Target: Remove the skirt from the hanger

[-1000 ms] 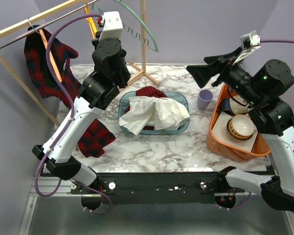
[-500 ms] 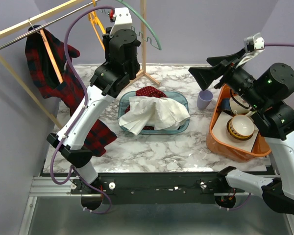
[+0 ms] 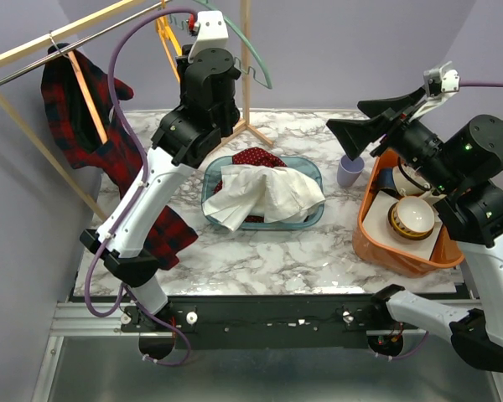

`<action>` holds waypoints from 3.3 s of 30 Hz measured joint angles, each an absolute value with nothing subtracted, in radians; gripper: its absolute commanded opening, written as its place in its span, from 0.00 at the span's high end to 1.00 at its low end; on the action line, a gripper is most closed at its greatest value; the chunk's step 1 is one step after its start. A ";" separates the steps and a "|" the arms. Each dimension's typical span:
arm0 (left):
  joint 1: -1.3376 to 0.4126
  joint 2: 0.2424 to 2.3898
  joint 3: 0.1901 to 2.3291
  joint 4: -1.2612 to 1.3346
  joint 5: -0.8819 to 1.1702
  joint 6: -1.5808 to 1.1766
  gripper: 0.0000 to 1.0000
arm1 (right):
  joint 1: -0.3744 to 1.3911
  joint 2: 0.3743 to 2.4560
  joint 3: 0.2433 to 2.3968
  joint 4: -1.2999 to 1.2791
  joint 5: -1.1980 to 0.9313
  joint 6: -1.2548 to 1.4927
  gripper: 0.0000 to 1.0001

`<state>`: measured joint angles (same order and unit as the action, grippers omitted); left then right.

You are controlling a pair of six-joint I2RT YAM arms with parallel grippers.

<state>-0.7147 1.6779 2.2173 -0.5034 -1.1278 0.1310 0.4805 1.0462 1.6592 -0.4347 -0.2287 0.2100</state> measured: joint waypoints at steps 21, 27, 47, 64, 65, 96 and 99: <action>-0.708 1.673 2.404 -0.779 -0.856 -0.017 0.01 | 0.493 1.071 1.719 -0.498 -0.229 0.282 0.00; -0.709 1.435 2.287 -0.866 -0.627 -0.099 0.03 | 0.641 1.175 1.734 -0.539 -0.179 0.345 0.05; -0.681 1.332 2.230 -1.102 -1.111 -0.163 0.22 | 0.721 1.181 1.644 -0.494 -0.175 0.392 0.06; -0.440 1.309 2.090 -1.102 -0.924 -0.181 0.99 | 0.721 1.180 1.642 -0.467 -0.173 0.373 0.06; -0.439 1.309 2.101 -1.102 -0.922 -0.179 1.00 | 0.721 1.180 1.642 -0.465 -0.173 0.373 0.06; -0.439 1.258 2.135 -0.974 -0.792 0.019 1.00 | 0.721 1.127 1.562 -0.438 -0.154 0.357 0.06; -0.439 1.245 2.135 -0.975 -0.789 0.022 1.00 | 0.721 1.118 1.558 -0.435 -0.154 0.350 0.05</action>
